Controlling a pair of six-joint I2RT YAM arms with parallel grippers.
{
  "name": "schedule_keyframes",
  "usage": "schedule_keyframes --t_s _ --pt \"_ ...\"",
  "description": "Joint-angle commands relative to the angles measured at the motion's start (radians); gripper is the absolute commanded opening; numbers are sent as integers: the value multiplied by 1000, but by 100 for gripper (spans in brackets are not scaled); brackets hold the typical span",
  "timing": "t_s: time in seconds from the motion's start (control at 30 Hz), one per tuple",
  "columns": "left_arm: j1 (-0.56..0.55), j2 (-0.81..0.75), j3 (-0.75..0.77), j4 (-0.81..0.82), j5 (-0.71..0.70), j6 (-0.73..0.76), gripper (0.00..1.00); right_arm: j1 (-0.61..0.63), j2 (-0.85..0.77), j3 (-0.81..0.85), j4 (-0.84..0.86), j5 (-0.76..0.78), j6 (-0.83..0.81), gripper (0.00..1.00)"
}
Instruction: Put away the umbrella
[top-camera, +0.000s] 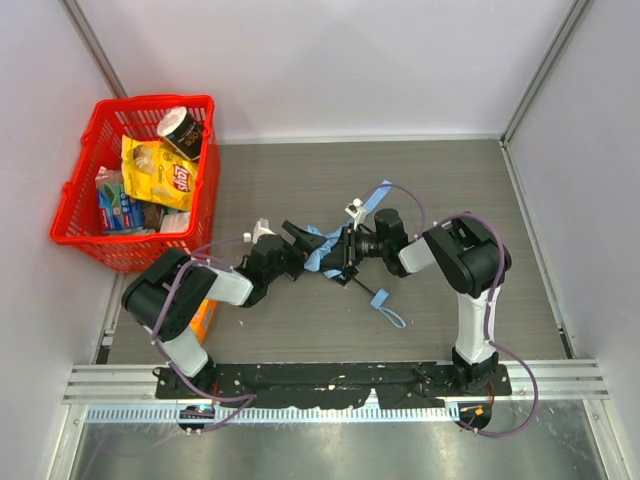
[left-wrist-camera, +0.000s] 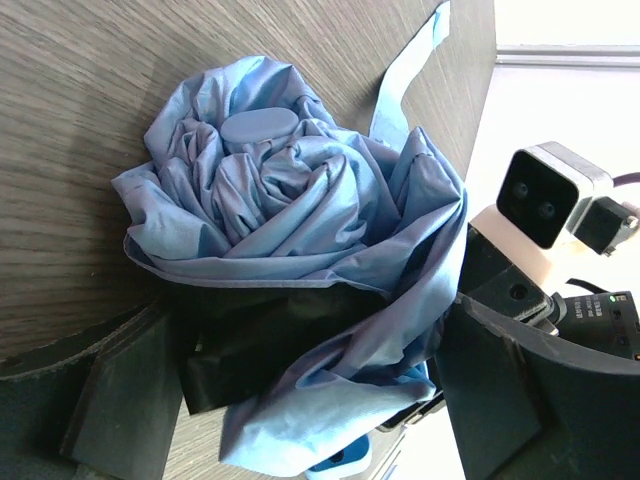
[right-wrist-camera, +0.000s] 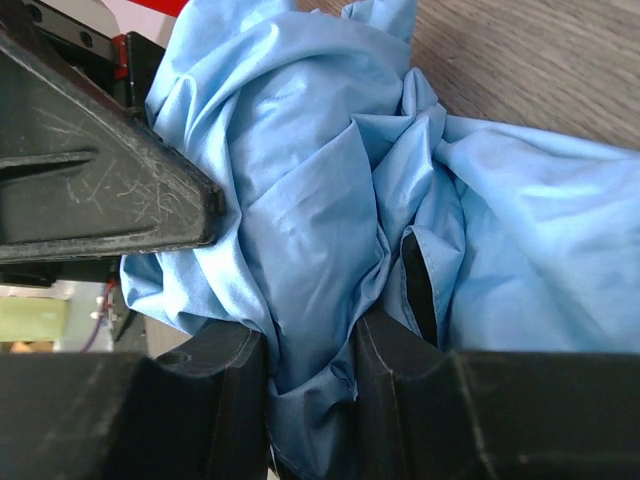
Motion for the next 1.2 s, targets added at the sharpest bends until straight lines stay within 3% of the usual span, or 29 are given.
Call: schedule_keyframes --t_s 0.0,0.1,0.23,0.4,0.47,0.73,0.77,0.8,0.87,1.0,1.07,1.17 --pt "-16 73 21 -120 0 46 93 9 74 -11 38 -145 155 1" --pt "-19 77 22 -146 -5 54 92 -8 79 -11 113 -161 223 1" --pt "-23 64 26 -216 -2 53 100 -22 79 -6 184 -178 295 1" --pt "-23 82 56 -252 10 66 100 -20 74 -6 265 -207 358 1" --pt "-25 102 62 -200 18 65 94 -20 76 2 276 -218 369 1" --pt "-23 99 72 -98 -10 82 52 -20 110 3 340 -271 424 1" --pt "-25 97 72 -92 -10 82 45 -20 114 3 340 -271 421 1" --pt "-23 97 70 -85 -13 83 29 -20 116 8 331 -274 419 1" --pt "-23 90 64 -85 -28 83 12 -20 116 9 294 -267 398 1" --pt "-26 67 53 -85 -43 92 0 -22 62 37 -24 -187 188 2" --pt "-28 59 49 -92 -48 89 0 -19 21 69 -262 -96 50 13" --pt "-37 44 38 -100 -56 77 0 -11 -54 120 -526 27 -97 40"
